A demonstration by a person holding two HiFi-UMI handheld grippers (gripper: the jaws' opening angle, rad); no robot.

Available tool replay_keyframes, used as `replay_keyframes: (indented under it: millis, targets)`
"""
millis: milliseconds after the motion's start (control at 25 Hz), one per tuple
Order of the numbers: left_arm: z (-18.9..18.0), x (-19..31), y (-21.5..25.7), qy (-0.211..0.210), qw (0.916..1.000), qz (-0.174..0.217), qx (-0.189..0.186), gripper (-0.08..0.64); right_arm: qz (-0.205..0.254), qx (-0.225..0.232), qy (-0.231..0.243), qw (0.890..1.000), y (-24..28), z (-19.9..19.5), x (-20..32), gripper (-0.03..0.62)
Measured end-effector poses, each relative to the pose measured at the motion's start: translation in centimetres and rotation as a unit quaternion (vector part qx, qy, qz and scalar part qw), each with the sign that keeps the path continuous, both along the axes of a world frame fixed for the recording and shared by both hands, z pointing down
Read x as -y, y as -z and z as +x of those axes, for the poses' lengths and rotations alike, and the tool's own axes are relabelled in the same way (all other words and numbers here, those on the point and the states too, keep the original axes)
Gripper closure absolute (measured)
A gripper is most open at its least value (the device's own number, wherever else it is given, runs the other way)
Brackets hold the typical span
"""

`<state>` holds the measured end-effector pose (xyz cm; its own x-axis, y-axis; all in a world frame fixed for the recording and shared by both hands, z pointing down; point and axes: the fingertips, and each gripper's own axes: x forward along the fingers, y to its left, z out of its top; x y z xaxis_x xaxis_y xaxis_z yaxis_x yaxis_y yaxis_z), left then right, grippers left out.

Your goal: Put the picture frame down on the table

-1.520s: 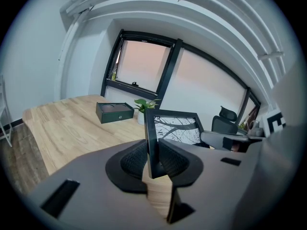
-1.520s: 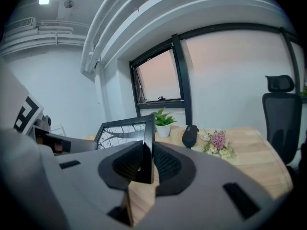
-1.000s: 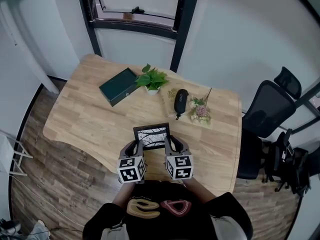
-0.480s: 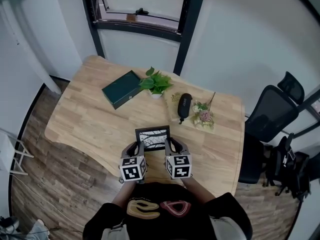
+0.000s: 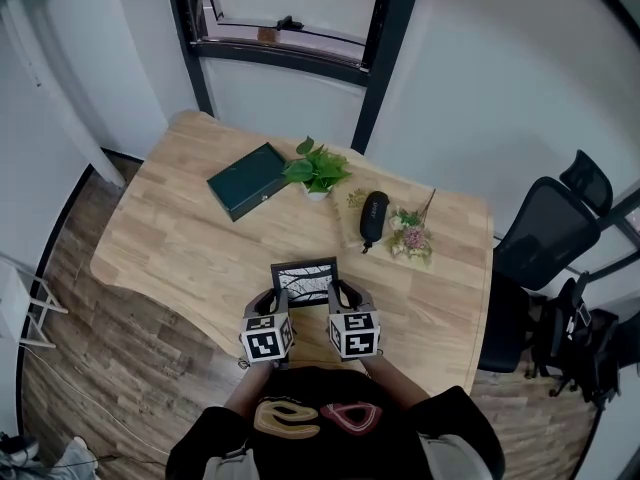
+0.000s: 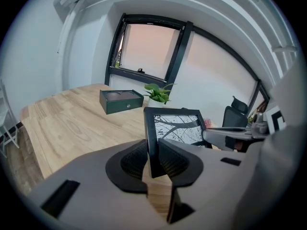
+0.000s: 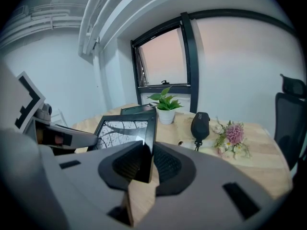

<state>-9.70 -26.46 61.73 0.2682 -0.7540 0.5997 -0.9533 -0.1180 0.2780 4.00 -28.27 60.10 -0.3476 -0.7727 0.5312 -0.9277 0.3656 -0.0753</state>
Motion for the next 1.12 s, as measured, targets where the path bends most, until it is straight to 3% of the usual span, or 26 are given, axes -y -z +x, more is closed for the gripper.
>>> replay_keyframes:
  millis: [1120]
  targets:
    - [-1.6, 0.2, -6.1, 0.01, 0.9965, -0.083, -0.002, 0.477, -0.08, -0.016, 0.019, 0.996, -6.1, -1.8, 0.9, 0.515]
